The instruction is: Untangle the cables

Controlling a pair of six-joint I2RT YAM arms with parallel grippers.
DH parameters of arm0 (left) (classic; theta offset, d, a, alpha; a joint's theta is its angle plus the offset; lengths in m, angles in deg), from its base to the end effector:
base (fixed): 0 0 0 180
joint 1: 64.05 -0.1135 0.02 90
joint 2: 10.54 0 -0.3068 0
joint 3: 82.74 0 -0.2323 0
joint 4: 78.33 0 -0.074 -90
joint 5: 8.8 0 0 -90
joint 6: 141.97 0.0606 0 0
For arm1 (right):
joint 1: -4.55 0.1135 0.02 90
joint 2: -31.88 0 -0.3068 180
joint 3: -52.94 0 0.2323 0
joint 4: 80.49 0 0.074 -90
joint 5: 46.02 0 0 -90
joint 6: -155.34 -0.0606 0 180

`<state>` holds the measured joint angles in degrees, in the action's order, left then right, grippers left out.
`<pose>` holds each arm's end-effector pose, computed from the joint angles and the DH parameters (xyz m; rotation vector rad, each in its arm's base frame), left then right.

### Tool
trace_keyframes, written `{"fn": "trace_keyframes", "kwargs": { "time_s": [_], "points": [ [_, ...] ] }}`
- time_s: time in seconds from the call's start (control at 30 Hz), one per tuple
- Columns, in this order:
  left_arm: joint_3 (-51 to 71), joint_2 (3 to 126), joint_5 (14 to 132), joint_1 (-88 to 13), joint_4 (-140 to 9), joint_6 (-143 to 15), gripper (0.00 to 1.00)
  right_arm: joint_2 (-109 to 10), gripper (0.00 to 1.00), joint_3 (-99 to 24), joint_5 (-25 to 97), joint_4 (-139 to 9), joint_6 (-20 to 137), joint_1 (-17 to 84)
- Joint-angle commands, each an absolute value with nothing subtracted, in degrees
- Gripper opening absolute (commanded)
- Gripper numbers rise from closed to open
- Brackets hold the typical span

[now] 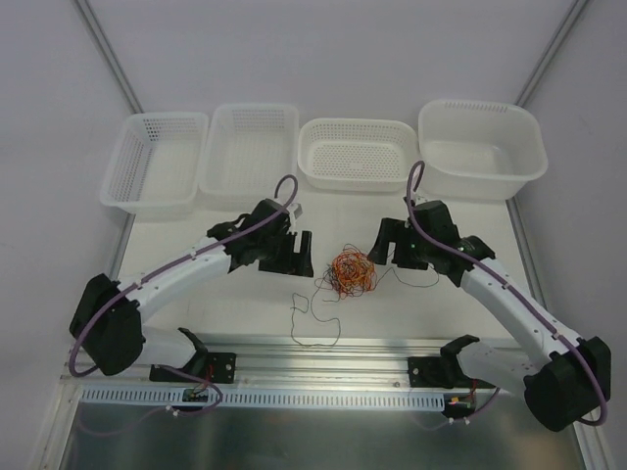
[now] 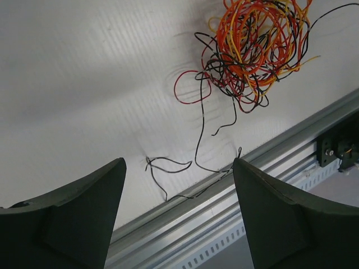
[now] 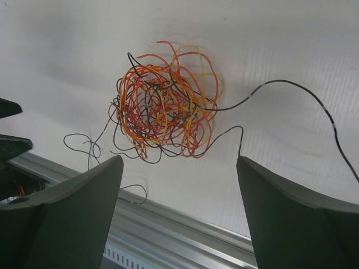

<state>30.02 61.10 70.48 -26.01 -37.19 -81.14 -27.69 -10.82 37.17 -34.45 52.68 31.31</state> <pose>0.1888 -0.1620 0.2915 0.2876 2.4741 -0.7575 0.1720 0.0948 0.3055 -0.3495 2.3185 0.4845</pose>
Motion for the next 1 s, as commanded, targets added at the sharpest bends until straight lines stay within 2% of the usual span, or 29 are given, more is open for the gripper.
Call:
{"fn": "trace_keyframes", "kwargs": {
  "time_s": [0.0,0.07,0.2,0.3,0.53,0.63,0.67,0.77,0.87,0.97],
  "points": [
    [25.2,69.5,72.7,-21.2,-41.7,-82.9,0.77,-31.1,0.86,-9.7,35.6,-43.2,47.5,32.9],
    [23.8,72.9,72.3,-19.9,-41.7,-82.2,0.75,-33.4,0.85,-9.3,34.2,-45.4,46.3,33.2],
    [21.8,79.9,70.1,-17.7,-41.8,-81.9,0.65,-37.7,0.84,-7.6,34.1,-48.6,44.7,33.8],
    [21.6,81.9,70.3,-16.7,-41.8,-81.6,0.62,-40.0,0.84,-6.8,34.1,-51.4,44.0,34.1],
    [23.9,84.6,70.3,-15.4,-43.8,-82.5,0.48,-44.3,0.82,-4.7,33.9,-56.1,42.8,34.5],
    [24.2,85.9,70.0,-15.1,-44.6,-82.7,0.33,-45.5,0.81,-4.0,33.9,-58.2,42.1,34.8],
    [24.3,86.3,69.8,-14.9,-44.8,-82.8,0.19,-46.4,0.81,-3.6,33.9,-58.5,42.1,34.8],
    [24.5,86.2,69.4,-14.7,-44.9,-83.0,0.00,-48.5,0.80,-2.8,34.2,-59.8,41.8,34.8],
    [25.1,84.2,70.0,-14.7,-44.9,-83.0,0.00,-50.0,0.74,-2.2,34.0,-61.5,41.4,35.0],
    [25.9,80.0,71.7,-14.7,-44.9,-82.8,0.00,-51.5,0.58,-1.8,34.0,-62.2,41.4,35.0]
  ]
}}
